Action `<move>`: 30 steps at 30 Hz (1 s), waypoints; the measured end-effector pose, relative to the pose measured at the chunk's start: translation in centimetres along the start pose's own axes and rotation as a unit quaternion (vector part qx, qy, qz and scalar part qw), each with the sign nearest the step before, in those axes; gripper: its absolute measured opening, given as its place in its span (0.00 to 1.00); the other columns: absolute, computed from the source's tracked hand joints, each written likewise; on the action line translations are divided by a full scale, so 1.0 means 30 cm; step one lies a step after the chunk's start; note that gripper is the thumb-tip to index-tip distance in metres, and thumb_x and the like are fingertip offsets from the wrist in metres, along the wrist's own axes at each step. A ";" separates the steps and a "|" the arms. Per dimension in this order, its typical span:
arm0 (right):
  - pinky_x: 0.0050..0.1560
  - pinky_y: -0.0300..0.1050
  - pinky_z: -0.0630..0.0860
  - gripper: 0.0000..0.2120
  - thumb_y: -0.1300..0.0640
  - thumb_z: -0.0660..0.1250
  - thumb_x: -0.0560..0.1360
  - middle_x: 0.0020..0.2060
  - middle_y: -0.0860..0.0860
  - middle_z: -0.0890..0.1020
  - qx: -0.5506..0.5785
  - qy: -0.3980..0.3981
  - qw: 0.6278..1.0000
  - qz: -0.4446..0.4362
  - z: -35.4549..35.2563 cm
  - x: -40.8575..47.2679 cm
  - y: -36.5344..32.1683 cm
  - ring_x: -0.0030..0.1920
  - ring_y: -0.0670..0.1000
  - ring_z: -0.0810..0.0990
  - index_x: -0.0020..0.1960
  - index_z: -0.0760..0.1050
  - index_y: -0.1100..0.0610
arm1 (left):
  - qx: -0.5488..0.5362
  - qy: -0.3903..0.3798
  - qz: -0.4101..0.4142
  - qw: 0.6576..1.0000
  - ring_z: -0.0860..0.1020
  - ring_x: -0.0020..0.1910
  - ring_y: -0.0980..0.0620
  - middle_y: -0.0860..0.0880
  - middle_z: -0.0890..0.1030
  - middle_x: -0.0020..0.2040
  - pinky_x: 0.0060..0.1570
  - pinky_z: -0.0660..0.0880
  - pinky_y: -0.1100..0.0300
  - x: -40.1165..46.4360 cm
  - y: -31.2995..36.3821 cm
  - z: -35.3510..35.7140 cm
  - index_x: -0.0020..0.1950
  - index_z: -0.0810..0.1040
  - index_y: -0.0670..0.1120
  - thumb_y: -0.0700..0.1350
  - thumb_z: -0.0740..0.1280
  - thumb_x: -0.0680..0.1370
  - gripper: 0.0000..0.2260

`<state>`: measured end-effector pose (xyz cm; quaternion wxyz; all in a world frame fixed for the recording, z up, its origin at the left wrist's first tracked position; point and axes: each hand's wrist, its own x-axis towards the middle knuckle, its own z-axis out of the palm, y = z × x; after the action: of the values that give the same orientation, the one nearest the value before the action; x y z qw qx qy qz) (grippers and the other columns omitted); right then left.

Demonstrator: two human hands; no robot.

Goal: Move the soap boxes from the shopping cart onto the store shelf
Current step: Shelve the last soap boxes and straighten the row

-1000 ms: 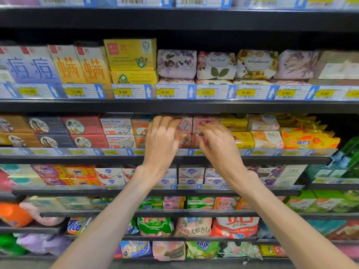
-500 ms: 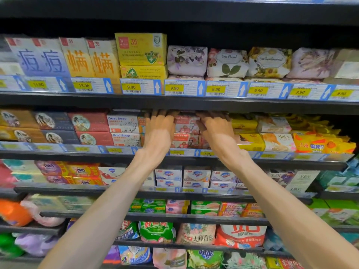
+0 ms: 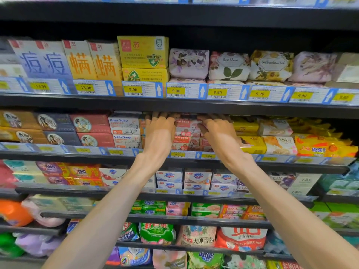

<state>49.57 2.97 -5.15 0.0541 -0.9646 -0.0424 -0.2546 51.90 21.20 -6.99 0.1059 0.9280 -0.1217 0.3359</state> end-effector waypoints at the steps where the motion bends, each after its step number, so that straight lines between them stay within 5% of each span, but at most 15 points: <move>1: 0.61 0.54 0.73 0.16 0.48 0.61 0.82 0.61 0.54 0.82 -0.003 -0.003 1.000 0.001 0.002 0.001 0.002 0.60 0.62 0.79 0.65 0.78 0.54 | 0.002 0.003 0.002 1.000 0.78 0.54 0.36 0.41 0.84 0.48 0.62 0.71 0.41 -0.001 0.000 0.002 0.45 0.83 0.41 0.37 0.72 0.75 0.01; 7: 0.53 0.53 0.76 0.13 0.52 0.64 0.80 0.55 0.55 0.83 -0.015 0.069 0.997 -0.027 0.004 -0.066 0.030 0.54 0.60 0.80 0.61 0.79 0.56 | -0.011 0.038 0.016 0.999 0.75 0.59 0.38 0.43 0.82 0.56 0.65 0.70 0.43 -0.025 0.015 -0.007 0.57 0.82 0.43 0.41 0.68 0.78 0.09; 10: 0.61 0.49 0.74 0.15 0.55 0.64 0.80 0.58 0.53 0.82 0.011 0.128 0.991 -0.045 -0.020 -0.159 0.065 0.59 0.55 0.77 0.65 0.76 0.57 | -0.046 0.058 0.054 0.996 0.74 0.60 0.43 0.46 0.79 0.59 0.63 0.70 0.47 -0.077 0.070 -0.034 0.63 0.78 0.44 0.40 0.68 0.77 0.15; 16: 0.71 0.51 0.67 0.13 0.55 0.62 0.80 0.56 0.51 0.84 0.019 0.115 0.992 -0.052 0.005 -0.256 0.144 0.59 0.51 0.81 0.61 0.79 0.56 | -0.159 0.037 0.147 0.976 0.76 0.62 0.48 0.50 0.81 0.59 0.65 0.70 0.49 -0.183 0.179 0.029 0.61 0.80 0.46 0.39 0.65 0.78 0.13; 30: 0.73 0.50 0.65 0.15 0.55 0.60 0.81 0.61 0.50 0.83 0.001 0.115 0.990 -0.077 0.030 -0.237 0.158 0.64 0.48 0.79 0.63 0.80 0.54 | -0.159 0.004 0.119 0.980 0.76 0.61 0.50 0.51 0.81 0.57 0.65 0.70 0.51 -0.252 0.172 0.062 0.59 0.81 0.47 0.39 0.66 0.78 0.11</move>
<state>44.37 -1.99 -9.86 0.0397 -0.9229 -0.1101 -0.3668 45.85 16.96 -12.72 0.2122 0.8768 -0.2826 0.3260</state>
